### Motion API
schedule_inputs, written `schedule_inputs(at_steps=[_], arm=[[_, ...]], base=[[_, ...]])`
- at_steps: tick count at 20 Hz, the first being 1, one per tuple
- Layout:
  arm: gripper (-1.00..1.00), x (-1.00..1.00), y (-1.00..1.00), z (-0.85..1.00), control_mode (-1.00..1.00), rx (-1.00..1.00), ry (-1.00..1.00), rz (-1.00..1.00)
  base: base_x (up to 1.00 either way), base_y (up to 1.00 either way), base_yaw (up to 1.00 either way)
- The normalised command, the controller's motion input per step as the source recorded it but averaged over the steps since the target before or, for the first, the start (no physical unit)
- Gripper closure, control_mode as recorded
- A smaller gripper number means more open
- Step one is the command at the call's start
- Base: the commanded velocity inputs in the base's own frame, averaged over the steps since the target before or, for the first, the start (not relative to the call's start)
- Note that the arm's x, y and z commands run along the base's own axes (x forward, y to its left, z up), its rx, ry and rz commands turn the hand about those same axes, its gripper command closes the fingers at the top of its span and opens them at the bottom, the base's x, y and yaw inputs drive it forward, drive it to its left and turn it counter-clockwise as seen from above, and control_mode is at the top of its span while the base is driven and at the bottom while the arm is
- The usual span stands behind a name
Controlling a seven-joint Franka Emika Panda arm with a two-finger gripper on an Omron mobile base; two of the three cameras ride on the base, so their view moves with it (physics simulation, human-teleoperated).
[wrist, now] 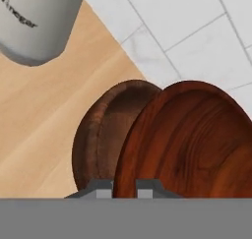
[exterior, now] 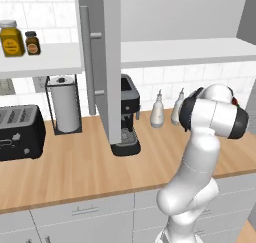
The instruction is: Pick up the bowls on the counter and stack them on top of one another in the open cabinet. Place the smaller bowl on top of the larger bowl.
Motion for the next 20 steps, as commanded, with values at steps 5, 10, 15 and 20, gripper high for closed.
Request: schedule_inputs(at_steps=[5,10,15,20], arm=[[1.00,0.52,-0.06,-0.04,-1.00,-0.01,0.19,0.00],[1.00,0.60,-0.04,0.00,-1.00,0.00,0.21,0.00],[1.00,0.69,-0.04,0.00,-1.00,0.00,0.14,0.00],[-1.00,0.29,-0.01,0.00,-1.00,0.00,0.07,0.00]], base=[[0.00,0.00,0.00],[0.00,0.00,0.00],[0.00,0.00,0.00],[0.00,0.00,0.00]])
